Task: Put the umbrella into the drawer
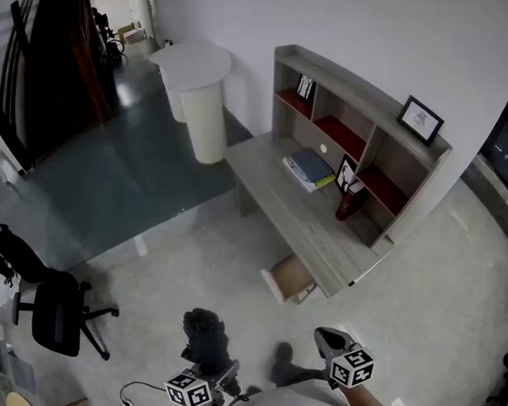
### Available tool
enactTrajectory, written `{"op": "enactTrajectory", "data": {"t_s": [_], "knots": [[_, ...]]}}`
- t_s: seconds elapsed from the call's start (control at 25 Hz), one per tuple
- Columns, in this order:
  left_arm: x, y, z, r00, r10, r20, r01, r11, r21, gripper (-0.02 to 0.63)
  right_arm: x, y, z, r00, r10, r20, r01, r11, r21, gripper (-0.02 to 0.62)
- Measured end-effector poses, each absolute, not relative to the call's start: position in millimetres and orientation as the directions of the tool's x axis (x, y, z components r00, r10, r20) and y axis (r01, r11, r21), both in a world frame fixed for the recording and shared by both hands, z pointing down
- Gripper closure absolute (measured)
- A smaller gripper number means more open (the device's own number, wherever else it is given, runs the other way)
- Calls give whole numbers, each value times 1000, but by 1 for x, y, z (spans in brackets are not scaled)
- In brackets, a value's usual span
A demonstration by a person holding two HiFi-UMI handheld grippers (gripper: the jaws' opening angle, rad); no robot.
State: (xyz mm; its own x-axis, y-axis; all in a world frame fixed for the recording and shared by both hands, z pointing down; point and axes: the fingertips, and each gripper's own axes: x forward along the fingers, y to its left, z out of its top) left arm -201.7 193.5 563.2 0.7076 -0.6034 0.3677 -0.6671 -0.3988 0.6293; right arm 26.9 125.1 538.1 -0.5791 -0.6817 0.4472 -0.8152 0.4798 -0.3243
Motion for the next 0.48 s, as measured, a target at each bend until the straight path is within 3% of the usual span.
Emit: {"op": "enactTrajectory", "data": {"t_s": [0.48], "knots": [[-163,96,584,682,-594,427,-704,-375,604,380,74,25,557,-605,-649,461,-796,497,-345,591]]}}
